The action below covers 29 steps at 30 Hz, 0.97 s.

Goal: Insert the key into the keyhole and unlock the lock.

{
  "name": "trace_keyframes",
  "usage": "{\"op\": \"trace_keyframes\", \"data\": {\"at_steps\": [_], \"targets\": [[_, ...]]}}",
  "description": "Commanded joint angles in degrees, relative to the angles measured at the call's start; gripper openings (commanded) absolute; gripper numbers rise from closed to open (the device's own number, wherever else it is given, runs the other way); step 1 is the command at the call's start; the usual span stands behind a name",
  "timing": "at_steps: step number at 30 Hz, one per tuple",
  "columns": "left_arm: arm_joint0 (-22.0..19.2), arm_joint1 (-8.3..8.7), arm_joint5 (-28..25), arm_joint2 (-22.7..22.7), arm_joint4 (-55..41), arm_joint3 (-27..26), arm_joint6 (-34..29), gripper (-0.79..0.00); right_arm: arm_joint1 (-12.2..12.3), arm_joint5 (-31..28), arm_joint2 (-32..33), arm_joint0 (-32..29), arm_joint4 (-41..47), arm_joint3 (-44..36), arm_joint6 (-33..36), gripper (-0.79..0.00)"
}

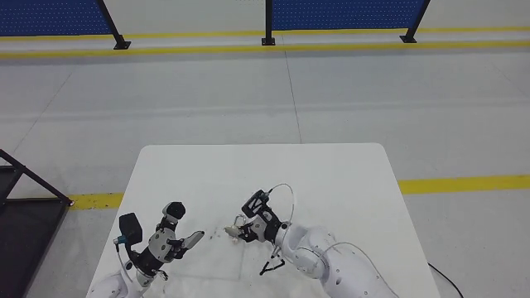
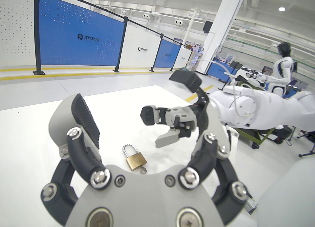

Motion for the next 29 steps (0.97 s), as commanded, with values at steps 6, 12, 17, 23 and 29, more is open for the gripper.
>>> {"op": "trace_keyframes", "data": {"at_steps": [6, 12, 17, 23, 29], "targets": [[0.0, 0.0, 0.0, 0.0, 0.0, 0.0, 0.0, 0.0, 5.2, -7.5, 16.5, -14.8, -6.0, -17.2, -7.1, 0.0], [0.0, 0.0, 0.0, 0.0, 0.0, 0.0, 0.0, 0.0, 6.7, -10.5, 25.2, -21.2, -3.8, -22.7, -15.3, 0.0], [0.0, 0.0, 0.0, 0.0, 0.0, 0.0, 0.0, 0.0, 6.7, -10.5, 25.2, -21.2, -3.8, -22.7, -15.4, -0.001], [0.0, 0.0, 0.0, 0.0, 0.0, 0.0, 0.0, 0.0, 6.7, -10.5, 25.1, -21.2, -3.8, -22.7, -15.2, -0.001], [-1.1, -0.2, 3.8, -0.1, 1.0, -0.8, -2.4, 0.0, 6.9, -8.4, 26.7, -21.0, -4.5, -22.2, -14.9, -0.001]]}}
